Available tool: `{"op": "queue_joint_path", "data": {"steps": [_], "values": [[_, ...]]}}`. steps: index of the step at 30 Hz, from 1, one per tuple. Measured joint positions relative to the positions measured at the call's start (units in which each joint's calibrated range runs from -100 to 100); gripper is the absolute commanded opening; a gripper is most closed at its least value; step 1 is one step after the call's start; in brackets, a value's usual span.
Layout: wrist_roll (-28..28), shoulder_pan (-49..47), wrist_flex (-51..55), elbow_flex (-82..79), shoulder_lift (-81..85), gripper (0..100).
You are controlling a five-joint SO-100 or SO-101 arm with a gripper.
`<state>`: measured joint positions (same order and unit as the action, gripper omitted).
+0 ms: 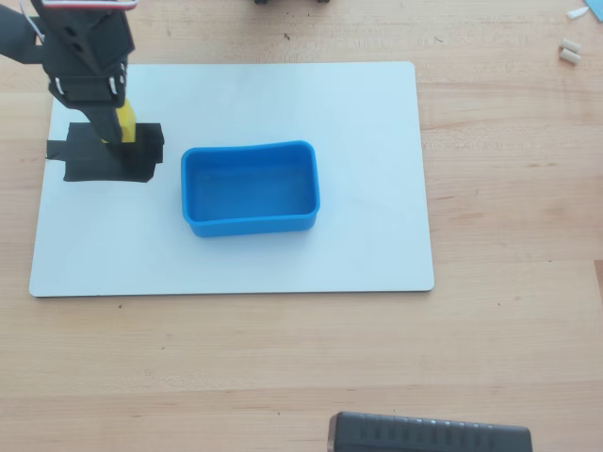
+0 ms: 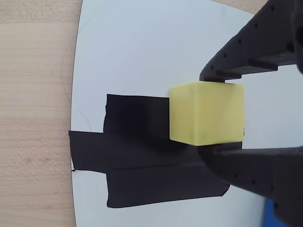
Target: Pick up yellow cube and drop it in the blue rectangular bin
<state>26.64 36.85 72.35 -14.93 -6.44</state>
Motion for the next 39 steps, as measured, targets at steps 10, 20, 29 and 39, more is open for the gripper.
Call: {"op": "queue_joint_path", "data": {"steps": [10, 20, 29, 39], "values": [[-7.33, -8.10, 10.16, 0.00, 13.32, 12], [-15.73, -23.11, 16.43, -0.80, 22.81, 12], [-16.65, -28.36, 0.71, -17.43, 34.89, 12], [-16.65, -28.67, -18.55, -33.37, 37.73, 13]]}}
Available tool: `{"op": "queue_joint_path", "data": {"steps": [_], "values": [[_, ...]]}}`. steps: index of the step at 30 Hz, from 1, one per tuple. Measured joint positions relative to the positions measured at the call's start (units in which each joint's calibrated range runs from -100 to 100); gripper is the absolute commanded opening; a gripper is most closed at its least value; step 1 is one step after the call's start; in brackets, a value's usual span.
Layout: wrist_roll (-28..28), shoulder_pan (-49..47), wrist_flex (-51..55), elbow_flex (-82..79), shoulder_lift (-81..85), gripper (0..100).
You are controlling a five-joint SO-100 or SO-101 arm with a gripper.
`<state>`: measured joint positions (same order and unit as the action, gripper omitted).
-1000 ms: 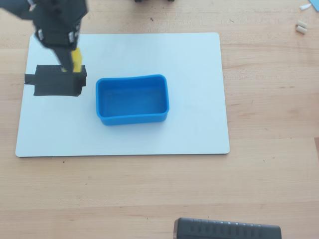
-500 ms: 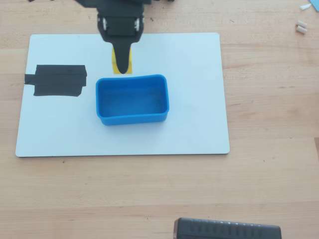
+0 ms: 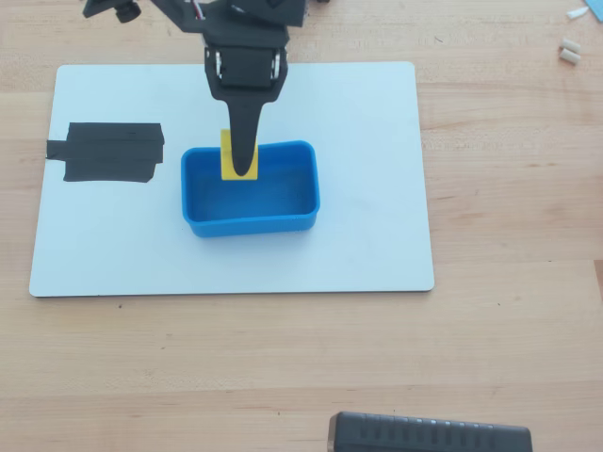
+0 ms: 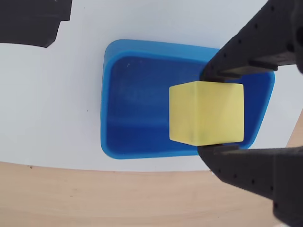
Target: Pick up yellow cube and drop it in the blue rectangular bin
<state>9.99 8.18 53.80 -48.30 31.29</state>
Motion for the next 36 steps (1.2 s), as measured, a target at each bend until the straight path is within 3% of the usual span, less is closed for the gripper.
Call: {"op": "queue_joint_path", "data": {"steps": [3, 10, 12, 20, 27, 36], "values": [[0.00, -0.95, -1.59, -0.70, 0.27, 23], [-0.05, -1.19, -1.77, -1.00, 0.53, 28], [-0.05, -1.11, -1.41, -1.00, 0.89, 27], [-0.20, -2.46, 7.42, -5.21, 16.60, 0], [-0.24, -3.65, 13.34, -15.33, 30.71, 0], [-0.24, -6.12, 10.87, -33.47, 37.64, 0]]}}
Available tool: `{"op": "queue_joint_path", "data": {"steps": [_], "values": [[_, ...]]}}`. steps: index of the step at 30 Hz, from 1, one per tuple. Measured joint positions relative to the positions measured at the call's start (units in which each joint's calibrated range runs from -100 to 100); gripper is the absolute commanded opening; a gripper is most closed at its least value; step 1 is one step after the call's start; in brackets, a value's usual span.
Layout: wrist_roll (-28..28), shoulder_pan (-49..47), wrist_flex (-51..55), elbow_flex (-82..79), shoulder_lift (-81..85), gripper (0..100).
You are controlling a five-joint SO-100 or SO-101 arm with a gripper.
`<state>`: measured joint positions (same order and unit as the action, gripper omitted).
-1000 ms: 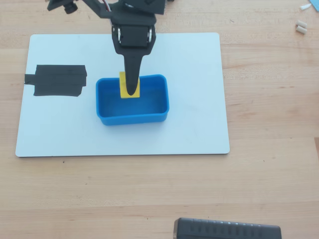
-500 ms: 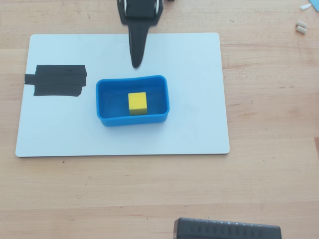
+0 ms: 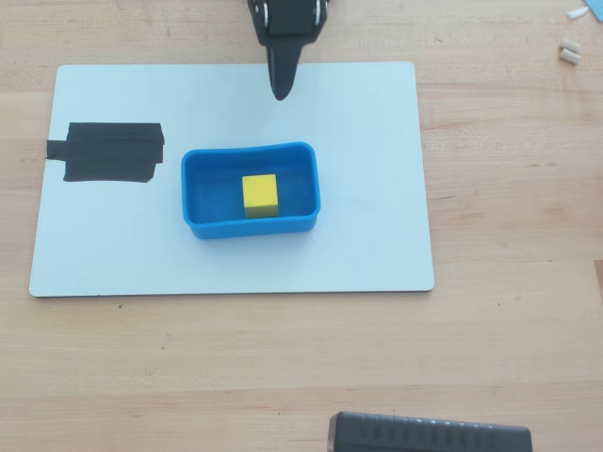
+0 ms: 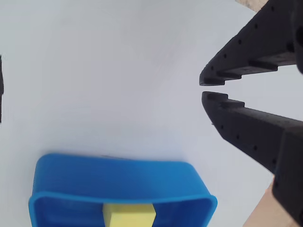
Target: Pick up yellow cube and drop it in the blue rectangular bin
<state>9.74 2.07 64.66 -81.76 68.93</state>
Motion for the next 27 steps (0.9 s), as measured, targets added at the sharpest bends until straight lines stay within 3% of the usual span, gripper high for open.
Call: {"op": "queue_joint_path", "data": {"steps": [8, 27], "values": [[0.00, -4.05, 5.48, -11.02, 23.97, 0], [0.00, -4.21, 5.65, -11.22, 25.57, 0]]}}
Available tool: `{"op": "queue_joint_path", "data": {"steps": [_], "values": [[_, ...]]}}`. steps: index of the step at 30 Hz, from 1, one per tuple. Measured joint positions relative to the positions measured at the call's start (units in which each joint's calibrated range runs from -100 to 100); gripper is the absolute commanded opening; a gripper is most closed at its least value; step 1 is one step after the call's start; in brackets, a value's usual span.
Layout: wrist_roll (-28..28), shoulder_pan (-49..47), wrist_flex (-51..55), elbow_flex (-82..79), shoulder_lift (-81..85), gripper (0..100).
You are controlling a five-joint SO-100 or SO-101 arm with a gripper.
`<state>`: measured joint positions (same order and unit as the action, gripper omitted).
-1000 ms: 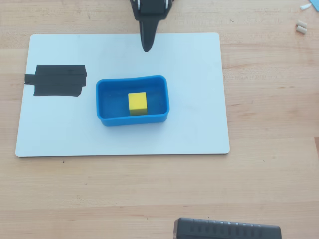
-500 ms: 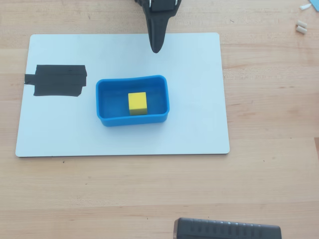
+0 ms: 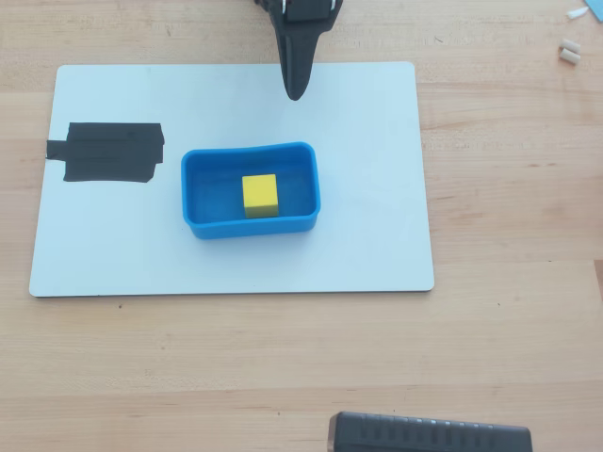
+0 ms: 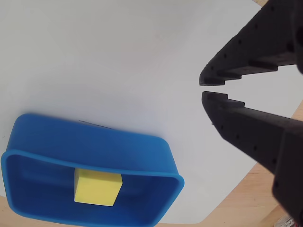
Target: Pick up yellow cube and drop it in the blue rectangular bin
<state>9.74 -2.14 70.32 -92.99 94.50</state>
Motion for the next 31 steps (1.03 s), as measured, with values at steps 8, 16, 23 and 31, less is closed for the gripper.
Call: {"op": "queue_joint_path", "data": {"steps": [8, 16, 23, 31], "values": [[0.00, 0.00, 0.00, 0.00, 0.00, 0], [0.00, 0.00, 0.00, 0.00, 0.00, 0], [0.00, 0.00, 0.00, 0.00, 0.44, 0], [-0.20, 0.00, 0.00, 0.00, 0.44, 0]]}}
